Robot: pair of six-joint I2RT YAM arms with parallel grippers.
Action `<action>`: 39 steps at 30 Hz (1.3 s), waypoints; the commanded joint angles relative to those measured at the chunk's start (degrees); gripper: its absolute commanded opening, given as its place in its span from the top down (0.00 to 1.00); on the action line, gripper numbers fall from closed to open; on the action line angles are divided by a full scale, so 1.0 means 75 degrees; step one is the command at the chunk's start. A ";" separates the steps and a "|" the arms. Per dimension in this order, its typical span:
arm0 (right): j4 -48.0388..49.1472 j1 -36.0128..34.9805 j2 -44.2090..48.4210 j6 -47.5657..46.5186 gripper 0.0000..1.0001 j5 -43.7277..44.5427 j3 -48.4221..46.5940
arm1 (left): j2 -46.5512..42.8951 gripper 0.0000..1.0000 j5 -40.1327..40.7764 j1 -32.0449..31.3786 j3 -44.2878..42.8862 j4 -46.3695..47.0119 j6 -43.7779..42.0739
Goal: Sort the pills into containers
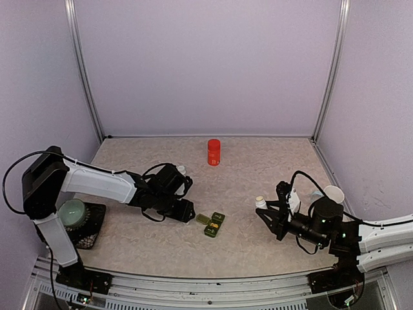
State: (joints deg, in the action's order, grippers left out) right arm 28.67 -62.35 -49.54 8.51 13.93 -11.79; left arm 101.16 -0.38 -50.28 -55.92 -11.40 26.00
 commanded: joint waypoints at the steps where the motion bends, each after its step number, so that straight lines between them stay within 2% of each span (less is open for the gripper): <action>1: -0.0228 -0.0045 0.0121 -0.0110 0.70 -0.0006 -0.0325 | 0.0029 0.44 0.0300 -0.0031 -0.0478 -0.0635 -0.0301; 13: -0.0369 -0.0044 0.0078 -0.0157 0.70 0.0016 -0.0460 | 0.0099 0.45 0.0220 -0.0292 -0.1104 -0.2069 -0.0712; 24: -0.0538 -0.0046 0.0076 -0.0186 0.70 0.0025 -0.0607 | 0.0680 0.44 -0.0303 -0.0370 -0.2309 -0.3384 -0.1209; 31: -0.0596 -0.0043 0.0203 -0.0163 0.70 0.0073 -0.0546 | 0.0915 0.44 -0.0441 -0.0492 -0.2605 -0.3790 -0.1182; 39: -0.0607 -0.0043 0.0252 -0.0151 0.70 0.0087 -0.0502 | 0.1154 0.44 -0.0110 -0.0620 -0.2673 -0.3923 -0.1125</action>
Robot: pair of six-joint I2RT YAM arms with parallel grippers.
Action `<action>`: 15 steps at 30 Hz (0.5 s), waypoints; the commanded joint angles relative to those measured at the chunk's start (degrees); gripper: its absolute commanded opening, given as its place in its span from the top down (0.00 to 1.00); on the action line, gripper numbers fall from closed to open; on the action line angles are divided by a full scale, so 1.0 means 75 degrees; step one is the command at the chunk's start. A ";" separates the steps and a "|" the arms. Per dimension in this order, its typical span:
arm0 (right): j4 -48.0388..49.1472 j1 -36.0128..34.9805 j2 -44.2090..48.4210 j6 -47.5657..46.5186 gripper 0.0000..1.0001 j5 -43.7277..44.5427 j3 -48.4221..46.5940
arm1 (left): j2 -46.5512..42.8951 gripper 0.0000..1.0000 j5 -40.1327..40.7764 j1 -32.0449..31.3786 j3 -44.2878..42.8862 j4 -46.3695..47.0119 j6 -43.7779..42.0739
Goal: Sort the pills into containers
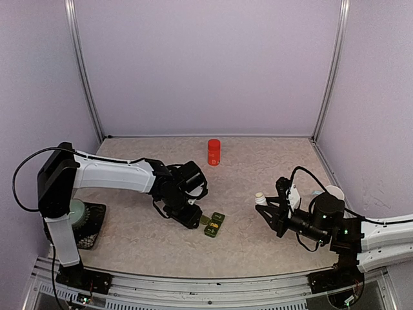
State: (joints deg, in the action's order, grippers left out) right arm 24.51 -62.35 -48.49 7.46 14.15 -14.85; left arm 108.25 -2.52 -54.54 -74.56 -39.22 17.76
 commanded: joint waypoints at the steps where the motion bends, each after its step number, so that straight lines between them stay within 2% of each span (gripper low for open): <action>1: -0.0057 -0.0043 0.0122 -0.0011 0.70 0.0058 -0.0088 | 0.0234 0.44 0.0193 -0.0052 -0.0191 -0.0200 -0.0040; 15: -0.0105 -0.0049 0.0347 0.0028 0.70 0.0066 0.0020 | 0.0622 0.48 0.0463 0.0118 -0.0381 -0.0143 -0.0135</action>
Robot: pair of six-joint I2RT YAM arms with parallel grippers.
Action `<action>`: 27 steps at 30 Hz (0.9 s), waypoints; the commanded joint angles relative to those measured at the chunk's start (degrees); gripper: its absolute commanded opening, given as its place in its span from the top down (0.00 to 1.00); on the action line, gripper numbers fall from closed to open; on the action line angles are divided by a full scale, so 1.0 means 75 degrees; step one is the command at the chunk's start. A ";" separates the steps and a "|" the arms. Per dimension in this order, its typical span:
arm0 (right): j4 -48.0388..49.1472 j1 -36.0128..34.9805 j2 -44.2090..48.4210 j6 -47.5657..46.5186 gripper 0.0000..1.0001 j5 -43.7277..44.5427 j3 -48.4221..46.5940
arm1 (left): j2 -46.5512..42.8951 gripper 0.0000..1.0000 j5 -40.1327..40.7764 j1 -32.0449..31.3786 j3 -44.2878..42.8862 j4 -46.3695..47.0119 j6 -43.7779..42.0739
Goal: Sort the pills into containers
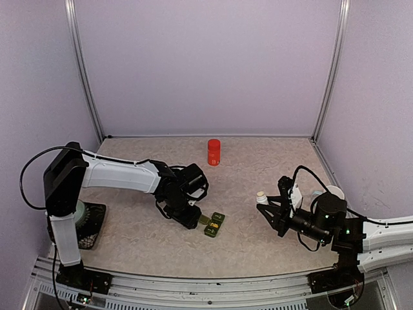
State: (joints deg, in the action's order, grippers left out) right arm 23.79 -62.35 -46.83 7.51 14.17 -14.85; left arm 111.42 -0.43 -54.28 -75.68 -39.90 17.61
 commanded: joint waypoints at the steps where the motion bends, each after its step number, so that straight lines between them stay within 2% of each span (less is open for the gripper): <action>1: -0.0002 -0.0049 0.0127 0.0020 0.70 0.0067 0.0023 | 0.0230 0.49 0.0197 0.0088 -0.0245 -0.0075 -0.0120; 7: 0.0019 -0.0043 0.0109 0.0007 0.70 0.0073 0.0010 | 0.0251 0.54 0.0207 0.0079 -0.0245 -0.0133 -0.0151; 13: 0.0062 -0.0043 0.0006 -0.0021 0.70 0.0037 -0.0017 | 0.0250 0.66 0.0147 0.0044 -0.0243 -0.0111 -0.0145; 27: 0.0015 -0.0043 -0.0014 -0.0052 0.70 0.0005 -0.0070 | 0.0189 0.76 0.0237 0.0031 -0.0241 -0.0081 -0.0143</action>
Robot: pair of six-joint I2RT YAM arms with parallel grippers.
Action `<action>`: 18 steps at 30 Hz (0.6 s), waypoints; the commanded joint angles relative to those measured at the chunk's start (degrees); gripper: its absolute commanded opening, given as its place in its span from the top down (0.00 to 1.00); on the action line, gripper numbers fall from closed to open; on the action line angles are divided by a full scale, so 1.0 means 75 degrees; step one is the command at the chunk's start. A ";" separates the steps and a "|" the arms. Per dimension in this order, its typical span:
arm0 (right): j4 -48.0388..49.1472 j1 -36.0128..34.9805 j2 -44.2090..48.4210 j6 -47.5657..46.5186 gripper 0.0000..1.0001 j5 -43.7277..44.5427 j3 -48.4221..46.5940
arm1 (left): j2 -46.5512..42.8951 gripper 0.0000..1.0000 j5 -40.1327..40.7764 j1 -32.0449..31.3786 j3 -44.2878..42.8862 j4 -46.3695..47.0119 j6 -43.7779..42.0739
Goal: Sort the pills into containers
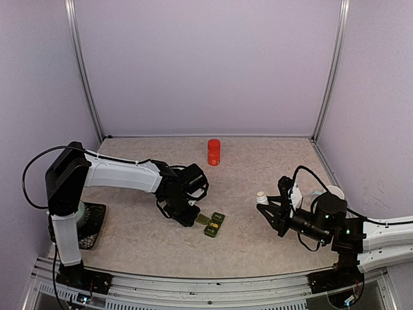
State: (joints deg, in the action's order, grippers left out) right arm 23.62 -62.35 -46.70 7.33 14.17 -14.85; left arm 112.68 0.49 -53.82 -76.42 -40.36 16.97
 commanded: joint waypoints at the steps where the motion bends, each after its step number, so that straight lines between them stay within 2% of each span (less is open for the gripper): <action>1: 0.0039 -0.0044 -0.0042 -0.0029 0.70 -0.0011 -0.0079 | -0.0023 0.76 0.0137 -0.0019 -0.0135 0.0030 -0.0038; 9: 0.0052 -0.0043 0.0020 0.0115 0.70 -0.0494 -0.0082 | -0.0836 0.77 -0.0059 0.0147 0.0080 0.0908 0.0327; 18: 0.0532 -0.0075 -0.0834 0.0315 0.72 -0.1702 -0.0462 | -0.2622 0.76 -0.0592 0.0239 0.0261 0.3011 0.1567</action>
State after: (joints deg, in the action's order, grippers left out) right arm 24.21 -62.35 -50.26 8.58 6.37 -15.62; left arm 99.13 -1.50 -52.14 -75.35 -28.32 23.03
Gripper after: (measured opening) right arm 0.286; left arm 0.254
